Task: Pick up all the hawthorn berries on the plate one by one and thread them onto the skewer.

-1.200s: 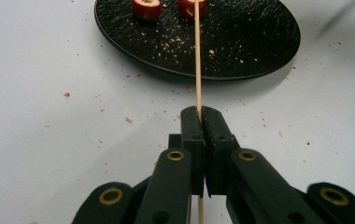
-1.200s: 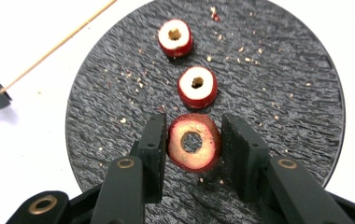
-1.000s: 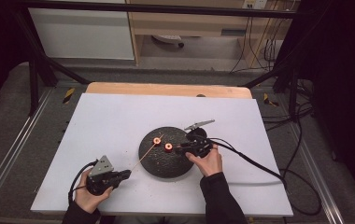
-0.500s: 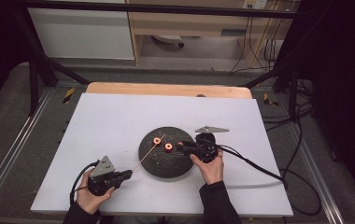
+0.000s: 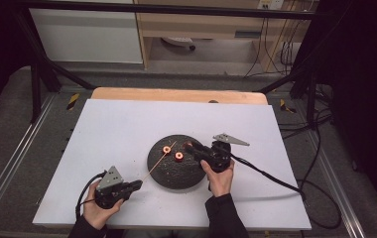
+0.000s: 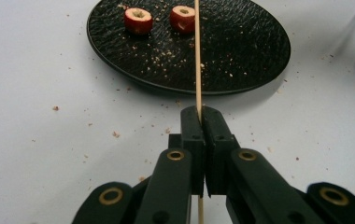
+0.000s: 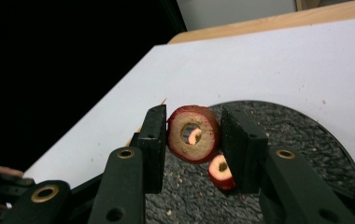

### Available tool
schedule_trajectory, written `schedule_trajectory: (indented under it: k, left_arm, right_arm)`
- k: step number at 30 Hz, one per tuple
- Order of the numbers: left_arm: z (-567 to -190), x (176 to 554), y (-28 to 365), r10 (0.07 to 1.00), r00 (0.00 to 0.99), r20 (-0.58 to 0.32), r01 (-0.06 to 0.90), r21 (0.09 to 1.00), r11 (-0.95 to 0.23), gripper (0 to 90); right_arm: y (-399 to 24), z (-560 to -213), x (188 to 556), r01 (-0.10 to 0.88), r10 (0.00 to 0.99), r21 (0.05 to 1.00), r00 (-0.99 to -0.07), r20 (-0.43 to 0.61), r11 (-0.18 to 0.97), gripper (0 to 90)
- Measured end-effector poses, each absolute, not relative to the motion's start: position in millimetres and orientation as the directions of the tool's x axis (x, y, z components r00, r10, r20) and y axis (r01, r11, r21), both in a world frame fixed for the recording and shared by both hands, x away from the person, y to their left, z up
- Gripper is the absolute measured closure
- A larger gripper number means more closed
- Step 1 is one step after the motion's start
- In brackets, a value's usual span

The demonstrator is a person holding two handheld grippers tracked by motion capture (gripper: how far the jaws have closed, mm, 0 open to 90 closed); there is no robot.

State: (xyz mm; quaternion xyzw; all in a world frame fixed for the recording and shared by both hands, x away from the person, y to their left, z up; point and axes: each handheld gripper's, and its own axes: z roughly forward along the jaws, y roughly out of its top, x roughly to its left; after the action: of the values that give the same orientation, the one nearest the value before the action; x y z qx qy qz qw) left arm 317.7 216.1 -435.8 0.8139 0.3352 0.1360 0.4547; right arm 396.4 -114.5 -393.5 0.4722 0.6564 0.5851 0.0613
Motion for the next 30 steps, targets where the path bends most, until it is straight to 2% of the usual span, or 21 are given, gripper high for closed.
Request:
schedule_trajectory:
  k: [15, 30]
  left_arm:
    - [-430.5, 315.6, 200.3, 0.680, 0.730, -0.076, 0.401, 0.852, -0.336, 88.0]
    - [-419.0, 321.0, 175.8, 0.686, 0.721, -0.094, 0.387, 0.876, -0.287, 88.0]
  right_arm:
    - [-119.3, -385.0, 403.7, 0.437, 0.651, 0.834, -0.531, 0.542, -0.337, 63.1]
    - [-120.3, -384.5, 412.9, 0.353, 0.617, 0.808, -0.523, 0.588, -0.471, 63.0]
